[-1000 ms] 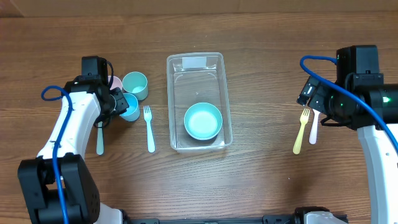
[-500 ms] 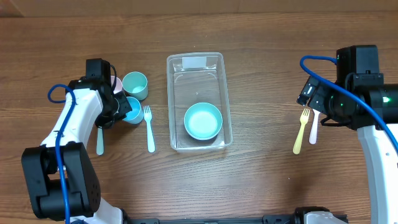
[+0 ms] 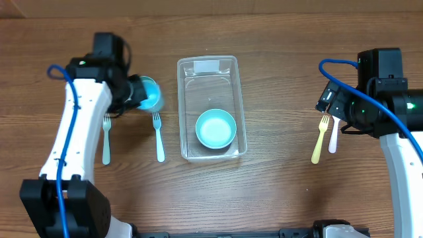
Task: Pack container
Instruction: 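Carry the light-blue cup into the container's left corner and lower it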
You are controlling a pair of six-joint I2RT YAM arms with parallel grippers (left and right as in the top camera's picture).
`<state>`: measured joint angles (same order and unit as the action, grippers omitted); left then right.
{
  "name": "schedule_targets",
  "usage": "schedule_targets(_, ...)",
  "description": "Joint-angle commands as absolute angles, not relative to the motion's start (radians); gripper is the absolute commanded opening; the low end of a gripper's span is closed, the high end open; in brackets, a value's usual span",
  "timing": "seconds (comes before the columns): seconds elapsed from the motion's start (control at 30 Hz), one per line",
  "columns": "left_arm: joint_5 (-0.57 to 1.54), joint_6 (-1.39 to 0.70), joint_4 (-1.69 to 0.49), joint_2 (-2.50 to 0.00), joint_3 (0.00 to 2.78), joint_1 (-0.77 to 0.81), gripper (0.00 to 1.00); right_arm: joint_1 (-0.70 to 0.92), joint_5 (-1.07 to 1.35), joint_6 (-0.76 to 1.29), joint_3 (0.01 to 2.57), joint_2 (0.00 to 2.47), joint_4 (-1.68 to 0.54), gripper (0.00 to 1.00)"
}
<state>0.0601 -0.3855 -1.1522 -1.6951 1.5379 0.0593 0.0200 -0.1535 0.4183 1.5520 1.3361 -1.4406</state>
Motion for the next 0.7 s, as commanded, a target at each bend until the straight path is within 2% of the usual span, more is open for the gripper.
schedule_targets(0.0,0.079,-0.351,-1.15,-1.66,1.654,0.178,0.04,0.017,-0.157,0.419,1.559,1.332,-1.438,1.0)
schedule_targets(0.27,0.075,-0.376,-1.036,-1.681,1.7,0.342,0.04,0.017,-0.156,0.419,1.559,1.332,-1.438,1.0)
schedule_targets(0.47,0.066,-0.38,-0.978,-1.756,1.7,0.35,0.04,0.017,-0.156,0.419,1.559,1.332,-1.438,1.0)
schedule_targets(0.67,0.037,-0.306,-1.024,-1.835,1.802,0.35,0.04,0.017,-0.157,0.419,1.559,1.332,-1.438,1.0)
